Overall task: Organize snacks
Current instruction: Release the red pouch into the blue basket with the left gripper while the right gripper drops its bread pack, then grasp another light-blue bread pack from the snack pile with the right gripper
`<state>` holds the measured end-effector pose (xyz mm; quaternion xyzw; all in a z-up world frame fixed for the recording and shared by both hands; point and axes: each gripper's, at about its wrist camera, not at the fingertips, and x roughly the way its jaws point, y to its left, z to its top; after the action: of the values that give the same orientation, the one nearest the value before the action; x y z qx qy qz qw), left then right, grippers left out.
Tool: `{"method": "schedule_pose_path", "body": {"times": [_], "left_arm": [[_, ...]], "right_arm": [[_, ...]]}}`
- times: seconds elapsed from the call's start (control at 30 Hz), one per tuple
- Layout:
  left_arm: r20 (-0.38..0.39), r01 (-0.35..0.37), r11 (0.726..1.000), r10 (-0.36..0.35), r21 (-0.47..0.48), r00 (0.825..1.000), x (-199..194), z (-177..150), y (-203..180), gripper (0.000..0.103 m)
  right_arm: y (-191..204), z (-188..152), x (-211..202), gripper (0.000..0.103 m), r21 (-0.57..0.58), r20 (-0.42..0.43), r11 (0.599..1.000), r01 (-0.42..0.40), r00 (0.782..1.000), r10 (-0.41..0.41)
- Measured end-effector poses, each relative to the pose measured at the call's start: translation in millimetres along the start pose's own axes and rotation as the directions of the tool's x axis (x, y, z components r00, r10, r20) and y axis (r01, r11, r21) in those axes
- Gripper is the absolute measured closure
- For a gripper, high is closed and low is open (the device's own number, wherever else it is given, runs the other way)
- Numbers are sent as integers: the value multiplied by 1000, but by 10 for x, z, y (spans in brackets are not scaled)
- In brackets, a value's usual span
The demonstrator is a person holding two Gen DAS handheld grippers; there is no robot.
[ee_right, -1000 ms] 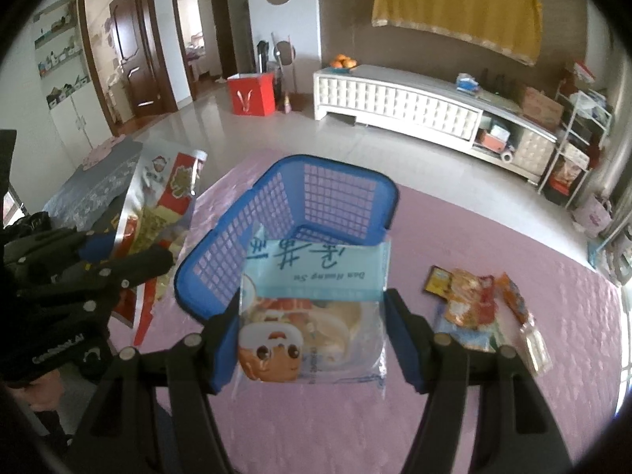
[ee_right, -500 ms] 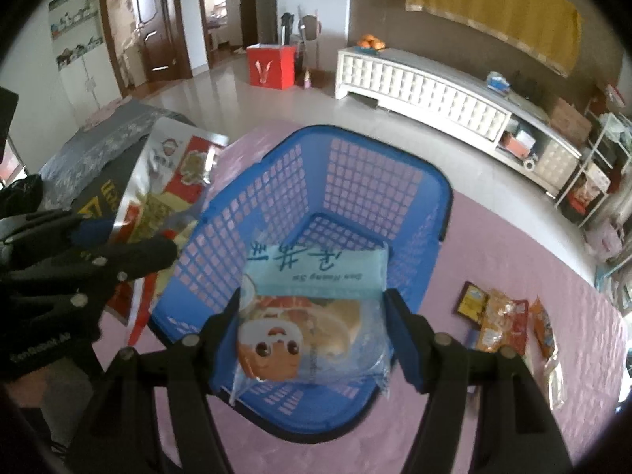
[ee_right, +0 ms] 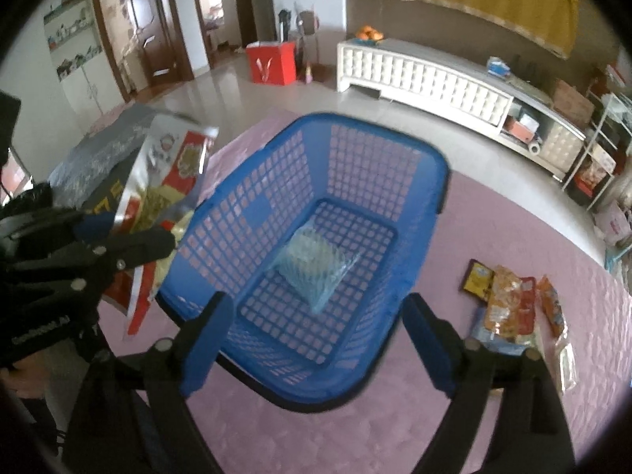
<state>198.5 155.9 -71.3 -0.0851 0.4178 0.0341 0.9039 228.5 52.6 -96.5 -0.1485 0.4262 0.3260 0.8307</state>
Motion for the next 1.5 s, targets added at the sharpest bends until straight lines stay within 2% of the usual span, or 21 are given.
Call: {"method": "schedule_pose_path", "body": {"times": [0.2, 0.33, 0.57, 0.7, 0.73, 0.77, 0.8, 0.83, 0.87, 0.93, 0.97, 1.23, 1.5], "left_arm": [[4, 8, 998, -8, 56, 1000, 26, 150, -149, 71], [-7, 12, 996, -12, 87, 1000, 126, 256, -285, 71], [-47, 16, 989, -9, 146, 999, 451, 436, -521, 70], [-30, 27, 985, -22, 171, 999, 612, 600, -592, 69], [-28, 33, 985, -28, 170, 999, 663, 653, -604, 67], [-29, 40, 985, -35, 168, 999, 725, 714, -610, 57], [-38, 26, 984, -20, 175, 999, 784, 761, -626, 42], [-31, -7, 981, 13, 196, 999, 815, 791, -648, 38], [-1, -32, 977, 32, 211, 999, 806, 810, -682, 35], [3, -1, 979, 1, 206, 1000, 776, 822, -719, 31], [1, 17, 979, -18, 203, 1000, 756, 820, -737, 31], [4, 30, 976, -32, 215, 999, 536, 729, -960, 31], [12, 43, 971, -47, 236, 999, 264, 632, -1314, 31]], "right_arm": [[-200, 23, -164, 12, 42, 39, 998, 39, 998, -40], [-338, 24, -162, 12, 66, 35, 995, 73, 997, -75], [-620, 18, -111, 12, 128, 46, 989, 72, 996, -78], [-768, 19, -84, 12, 150, 50, 985, 81, 995, -90], [-816, 28, -82, 12, 160, 56, 984, 82, 994, -92], [-840, 33, -84, 12, 166, 60, 983, 83, 994, -94], [-857, 30, -87, 12, 173, 62, 981, 87, 993, -99], [-890, 41, -93, 12, 179, 63, 980, 92, 993, -105], [-927, 44, -120, 12, 182, 70, 979, 96, 991, -110], [-960, 47, -160, 12, 178, 81, 979, 104, 990, -120], [-976, 53, -182, 12, 174, 87, 979, 109, 988, -126], [-1097, -10, -387, 12, 202, 101, 972, 115, 985, -138], [-1261, -174, -819, 12, 226, 132, 964, 137, 977, -169]]}}
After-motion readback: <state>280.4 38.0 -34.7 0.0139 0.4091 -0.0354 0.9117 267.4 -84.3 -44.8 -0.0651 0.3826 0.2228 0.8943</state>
